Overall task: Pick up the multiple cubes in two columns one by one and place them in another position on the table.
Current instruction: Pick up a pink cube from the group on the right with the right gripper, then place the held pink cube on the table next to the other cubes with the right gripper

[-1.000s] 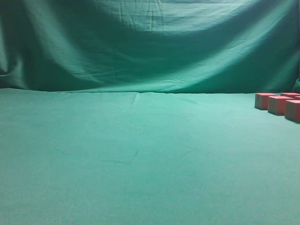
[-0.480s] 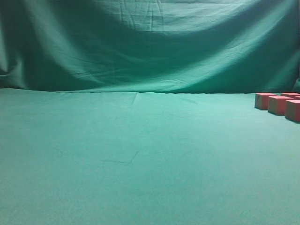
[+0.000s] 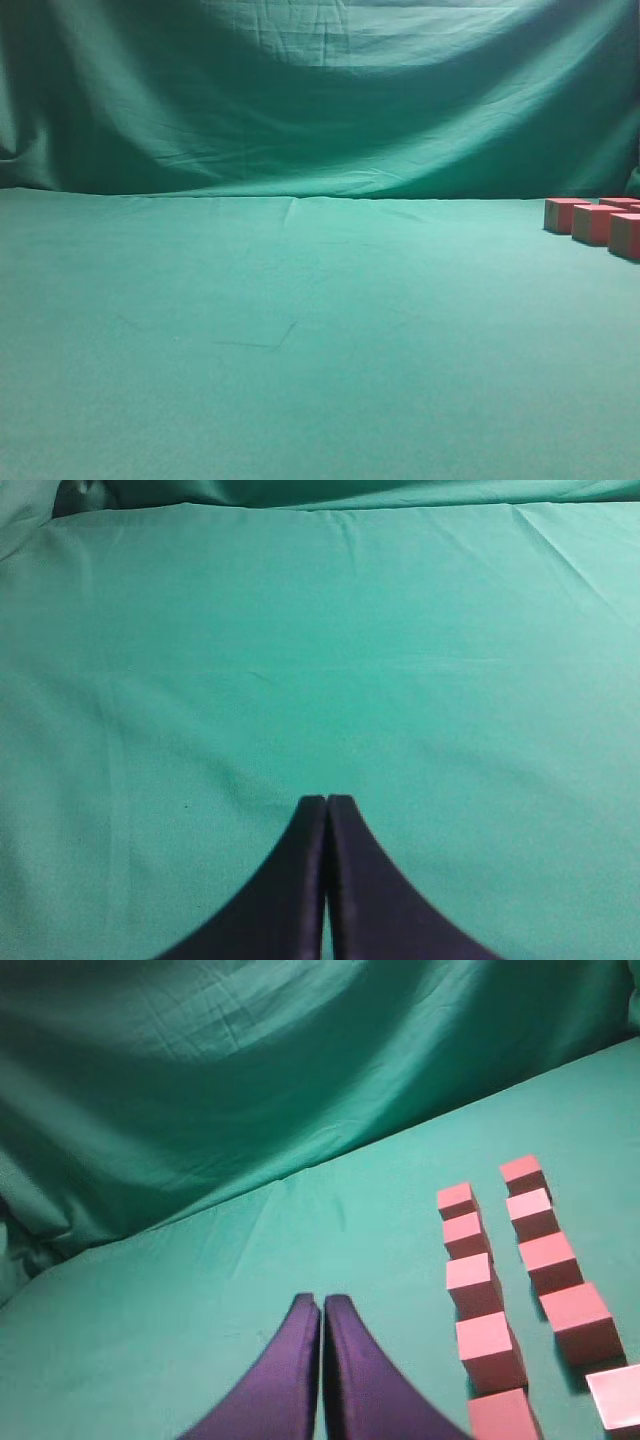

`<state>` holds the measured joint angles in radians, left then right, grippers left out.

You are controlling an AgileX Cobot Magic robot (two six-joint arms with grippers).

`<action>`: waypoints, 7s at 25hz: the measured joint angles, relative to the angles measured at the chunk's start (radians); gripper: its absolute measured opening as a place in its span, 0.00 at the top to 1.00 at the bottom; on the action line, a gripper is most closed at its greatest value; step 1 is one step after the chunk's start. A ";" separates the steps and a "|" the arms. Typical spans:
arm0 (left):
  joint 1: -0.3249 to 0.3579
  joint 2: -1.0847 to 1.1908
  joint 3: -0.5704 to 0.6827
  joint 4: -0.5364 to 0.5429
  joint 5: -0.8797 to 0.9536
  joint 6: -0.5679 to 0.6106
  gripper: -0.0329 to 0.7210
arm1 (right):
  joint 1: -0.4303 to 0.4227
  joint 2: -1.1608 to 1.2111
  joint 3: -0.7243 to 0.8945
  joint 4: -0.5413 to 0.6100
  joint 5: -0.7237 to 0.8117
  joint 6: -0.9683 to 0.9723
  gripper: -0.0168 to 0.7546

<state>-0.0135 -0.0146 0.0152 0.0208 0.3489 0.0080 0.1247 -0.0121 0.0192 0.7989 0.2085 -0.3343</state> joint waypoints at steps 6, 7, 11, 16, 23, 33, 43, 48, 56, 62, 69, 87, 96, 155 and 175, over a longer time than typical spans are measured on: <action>0.000 0.000 0.000 0.000 0.000 0.000 0.96 | 0.000 0.099 -0.133 0.004 0.053 -0.108 0.98; 0.000 0.000 0.000 0.000 0.000 0.000 0.96 | 0.000 0.139 -0.158 0.004 0.069 -0.116 0.98; 0.000 0.000 0.000 0.000 0.000 0.000 0.96 | 0.000 0.331 -0.261 0.018 0.170 -0.122 0.98; 0.000 0.000 0.000 0.000 0.000 0.000 0.96 | 0.000 0.515 -0.352 0.017 0.247 -0.129 0.98; 0.000 0.000 0.000 0.000 0.000 0.000 0.96 | 0.000 0.787 -0.624 -0.267 0.589 -0.019 0.98; 0.000 0.000 0.000 0.000 0.000 0.000 0.96 | 0.000 1.053 -0.848 -0.726 0.918 0.362 0.98; 0.000 0.000 0.000 0.000 0.000 0.000 0.96 | 0.055 1.191 -0.851 -0.776 0.858 0.375 0.98; 0.000 0.000 0.000 0.000 0.000 0.000 0.96 | 0.121 1.285 -0.851 -0.875 0.754 0.475 0.98; 0.000 0.000 0.000 0.000 0.000 0.000 0.96 | 0.122 1.424 -0.851 -0.909 0.687 0.505 0.82; 0.000 0.000 0.000 0.000 0.000 0.000 0.96 | 0.122 1.497 -0.851 -0.900 0.664 0.505 0.43; 0.000 0.000 0.000 0.000 0.000 0.000 0.96 | 0.122 1.555 -0.853 -0.895 0.606 0.505 0.38; 0.000 0.000 0.000 0.000 0.000 0.000 0.96 | 0.122 1.679 -0.857 -0.895 0.549 0.515 0.64; 0.000 0.000 0.000 0.000 0.000 0.000 0.96 | 0.122 1.682 -0.901 -0.847 0.650 0.487 0.64; 0.000 0.000 0.000 0.000 0.000 0.000 0.96 | 0.391 2.193 -1.809 -0.786 0.890 0.006 0.64; 0.000 0.000 0.000 0.000 0.000 0.000 0.96 | 0.391 2.242 -1.809 -0.813 0.857 0.006 0.64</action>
<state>-0.0135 -0.0146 0.0152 0.0208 0.3489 0.0080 0.5154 2.2297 -1.7903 -0.0139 1.0656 -0.3279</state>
